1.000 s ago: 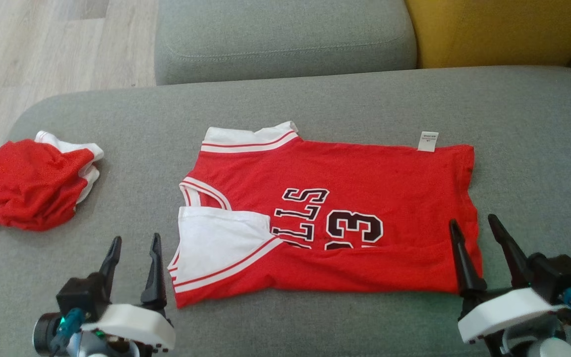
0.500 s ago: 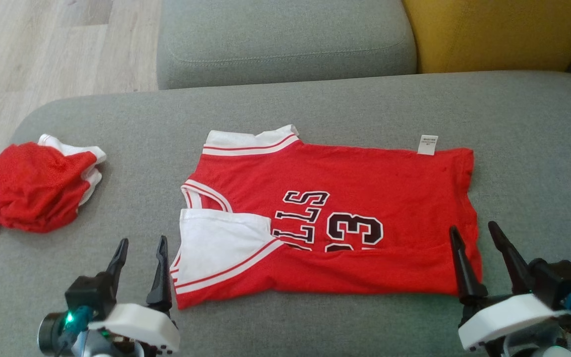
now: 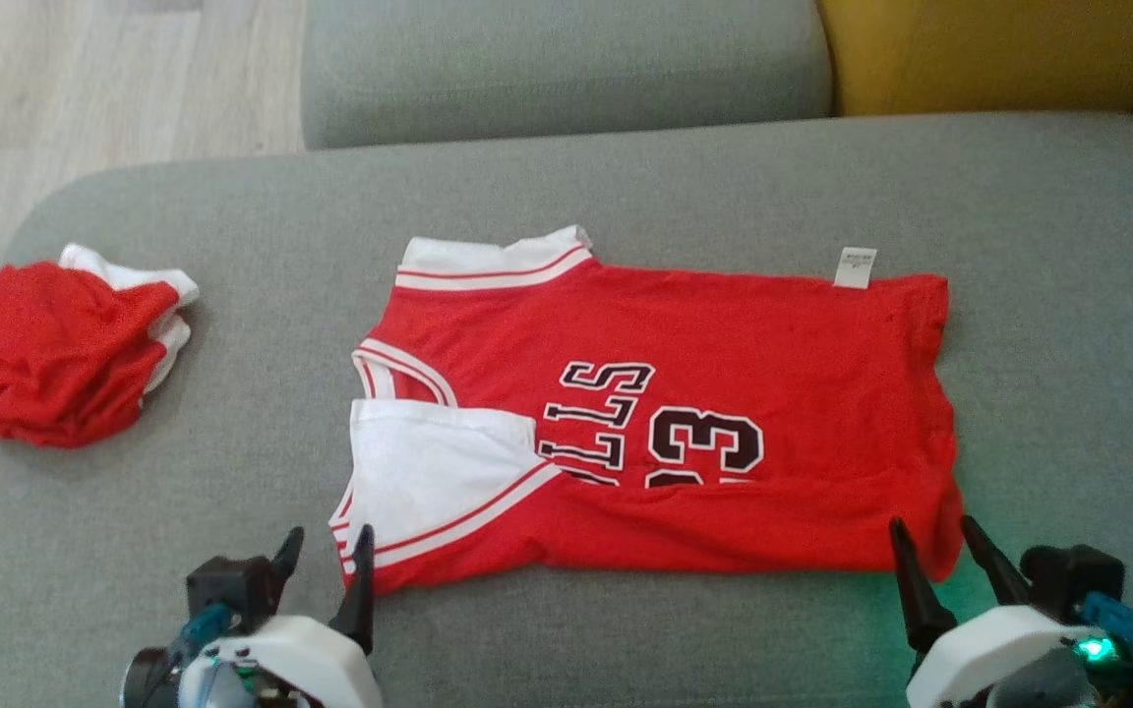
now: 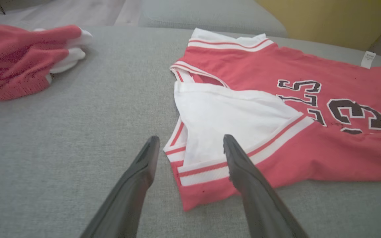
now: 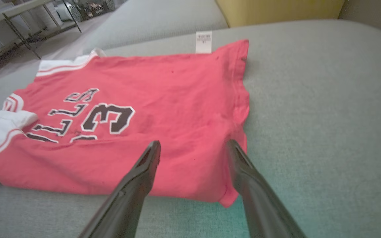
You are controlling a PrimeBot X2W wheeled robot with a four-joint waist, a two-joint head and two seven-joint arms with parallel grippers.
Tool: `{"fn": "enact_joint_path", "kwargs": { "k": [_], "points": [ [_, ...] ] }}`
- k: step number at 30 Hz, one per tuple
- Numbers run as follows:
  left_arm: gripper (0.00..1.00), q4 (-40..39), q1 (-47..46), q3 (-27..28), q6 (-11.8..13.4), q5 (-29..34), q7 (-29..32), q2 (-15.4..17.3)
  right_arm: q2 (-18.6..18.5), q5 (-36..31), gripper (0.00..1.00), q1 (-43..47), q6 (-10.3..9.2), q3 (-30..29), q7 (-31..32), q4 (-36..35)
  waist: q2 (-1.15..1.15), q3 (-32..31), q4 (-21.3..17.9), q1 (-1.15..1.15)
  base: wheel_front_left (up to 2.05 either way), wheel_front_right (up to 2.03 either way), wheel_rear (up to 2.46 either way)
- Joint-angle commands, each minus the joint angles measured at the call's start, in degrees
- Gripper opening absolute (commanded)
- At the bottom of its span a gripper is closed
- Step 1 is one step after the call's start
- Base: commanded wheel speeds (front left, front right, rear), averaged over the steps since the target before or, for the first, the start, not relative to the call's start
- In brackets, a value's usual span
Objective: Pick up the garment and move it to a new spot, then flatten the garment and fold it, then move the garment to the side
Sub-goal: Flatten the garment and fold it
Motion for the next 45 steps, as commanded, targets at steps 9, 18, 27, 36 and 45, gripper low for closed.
{"fn": "enact_joint_path", "kwargs": {
  "k": [9, 18, 27, 36, 45],
  "points": [
    [1.0, 7.76, -6.7, 0.45, -2.61, -3.09, 0.58, -1.43, -0.37, -1.61, 1.0, -7.44, -0.04, -1.88, 1.09, 8.82, 0.0, 4.21, 0.64, 0.0, 0.0, 0.0, 0.0],
    [0.29, 14.39, -9.75, -0.16, -4.02, -5.45, 2.07, -2.21, -0.15, -0.39, 1.0, -11.25, -0.04, -2.65, 2.25, 15.86, 0.0, 5.57, 0.85, 0.0, 0.0, 0.0, 0.0],
    [0.0, 17.0, -10.8, -0.3, -4.96, -6.62, 1.21, -2.19, -0.14, 0.42, 0.0, -12.94, -0.04, -2.22, 2.78, 18.66, 0.0, 5.4, 1.04, 0.0, 0.0, 0.0, 0.0],
    [0.0, 14.5, -10.19, 0.51, -4.38, -7.34, -0.74, -1.33, -0.13, 0.99, 0.0, -12.64, -0.04, -1.92, 2.55, 17.14, 0.0, 4.57, 1.02, 0.0, 0.0, 0.0, 0.0],
    [0.0, 6.0, -3.91, 1.21, -2.25, -8.16, 0.7, 0.13, -0.13, 1.67, 0.0, -8.14, -0.04, -2.38, 5.02, 12.29, 0.0, 1.75, 1.58, 0.0, 0.0, 0.0, 0.0]
  ]
}}
